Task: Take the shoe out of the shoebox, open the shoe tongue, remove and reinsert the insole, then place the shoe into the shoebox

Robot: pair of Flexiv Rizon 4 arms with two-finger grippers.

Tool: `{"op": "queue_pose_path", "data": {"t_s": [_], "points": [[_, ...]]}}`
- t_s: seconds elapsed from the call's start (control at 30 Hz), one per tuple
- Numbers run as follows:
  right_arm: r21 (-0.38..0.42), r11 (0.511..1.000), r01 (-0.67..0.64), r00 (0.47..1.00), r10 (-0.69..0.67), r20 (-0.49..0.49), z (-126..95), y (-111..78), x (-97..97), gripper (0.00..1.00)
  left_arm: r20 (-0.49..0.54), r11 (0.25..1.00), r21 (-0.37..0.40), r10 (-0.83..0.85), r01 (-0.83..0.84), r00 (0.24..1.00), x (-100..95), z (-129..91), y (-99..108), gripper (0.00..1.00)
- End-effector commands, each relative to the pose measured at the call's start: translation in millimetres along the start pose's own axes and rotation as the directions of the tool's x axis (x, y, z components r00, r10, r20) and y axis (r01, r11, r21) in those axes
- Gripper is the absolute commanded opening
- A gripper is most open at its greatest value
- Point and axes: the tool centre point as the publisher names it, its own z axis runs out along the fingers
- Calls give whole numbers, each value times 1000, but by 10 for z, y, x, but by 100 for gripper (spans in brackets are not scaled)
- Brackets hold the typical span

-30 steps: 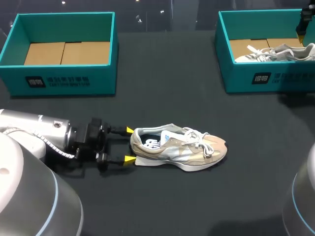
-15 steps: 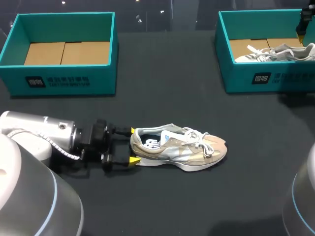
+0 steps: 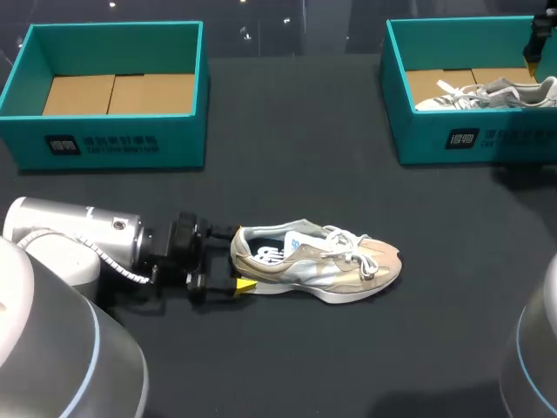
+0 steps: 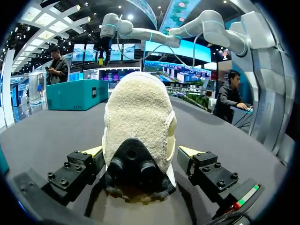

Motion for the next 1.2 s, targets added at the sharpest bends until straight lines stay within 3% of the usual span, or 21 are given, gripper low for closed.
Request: {"op": "queue_pose_path", "data": {"t_s": [0.03, 0.87, 0.93, 0.97, 1.0, 1.1, 1.2], "points": [[0, 1000, -1, 1000, 1, 1, -3, -3, 2, 100, -3, 1000, 2, 2, -2, 1000, 4, 59, 16, 100], [0, 1000, -1, 1000, 1, 1, -3, -3, 2, 100, -19, 1000, 19, 20, -20, 1000, 0, 258, 1, 100], [0, 1000, -1, 1000, 1, 1, -3, -3, 2, 100, -19, 1000, 20, 22, -22, 1000, -3, 270, 4, 92], [0, 1000, -1, 1000, 1, 1, -3, -3, 2, 100, -18, 1000, 22, 23, -23, 1000, -4, 275, 5, 81], [0, 1000, -1, 1000, 1, 1, -3, -3, 2, 100, -18, 999, 23, 25, -24, 1000, -5, 278, 5, 48], [0, 1000, -1, 1000, 1, 1, -3, -3, 2, 100, -17, 999, 27, 29, -28, 999, -5, 282, 6, 0], [0, 1000, -1, 1000, 1, 1, -3, -3, 2, 100, -16, 999, 29, 31, -31, 999, 3, 275, 6, 0]]}}
